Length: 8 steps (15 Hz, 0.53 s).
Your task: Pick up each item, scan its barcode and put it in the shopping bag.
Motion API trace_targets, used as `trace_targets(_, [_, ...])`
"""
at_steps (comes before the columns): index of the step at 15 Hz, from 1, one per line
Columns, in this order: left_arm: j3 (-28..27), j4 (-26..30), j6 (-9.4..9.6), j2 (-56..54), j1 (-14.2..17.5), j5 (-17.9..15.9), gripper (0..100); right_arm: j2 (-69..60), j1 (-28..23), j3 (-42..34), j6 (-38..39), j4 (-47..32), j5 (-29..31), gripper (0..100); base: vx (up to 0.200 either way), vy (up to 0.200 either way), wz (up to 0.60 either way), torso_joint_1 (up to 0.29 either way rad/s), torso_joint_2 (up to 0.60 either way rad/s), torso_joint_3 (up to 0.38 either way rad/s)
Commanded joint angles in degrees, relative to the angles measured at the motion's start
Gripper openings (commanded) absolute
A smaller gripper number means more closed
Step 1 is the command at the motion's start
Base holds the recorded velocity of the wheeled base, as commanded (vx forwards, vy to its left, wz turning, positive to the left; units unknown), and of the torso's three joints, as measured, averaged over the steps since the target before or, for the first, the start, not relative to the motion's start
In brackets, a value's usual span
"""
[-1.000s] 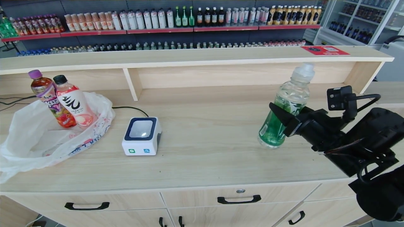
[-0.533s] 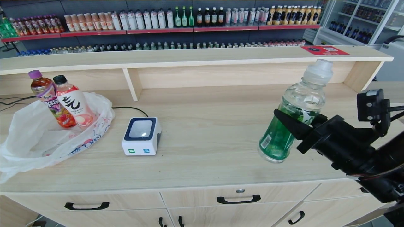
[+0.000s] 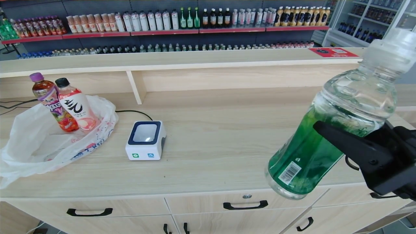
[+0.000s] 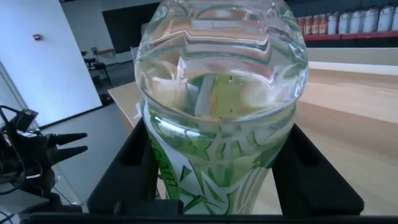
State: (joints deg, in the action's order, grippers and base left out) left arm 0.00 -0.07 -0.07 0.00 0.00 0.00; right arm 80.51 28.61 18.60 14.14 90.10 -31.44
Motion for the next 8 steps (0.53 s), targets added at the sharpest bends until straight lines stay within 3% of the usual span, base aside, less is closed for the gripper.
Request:
trace_targets(1, [0.0,0.0,-0.01,0.1,0.0,0.0,100,-2.3,2.3,-0.9,1.4,-0.1,-3.3,0,0.0,0.0,0.0,0.0,0.0,0.0])
trace_targets(4, [0.0,0.0,-0.01,0.1,0.0,0.1,100,-1.2,6.4,-1.6,2.1,-0.1,-3.6,0,0.0,0.0,0.0,0.0,0.0,0.0])
trace_targets(8, [0.0,0.0,-0.01,0.1,0.0,0.0,100,1.8,6.4,1.9,3.0,-0.1,-7.3,0,0.0,0.0,0.0,0.0,0.0,0.0])
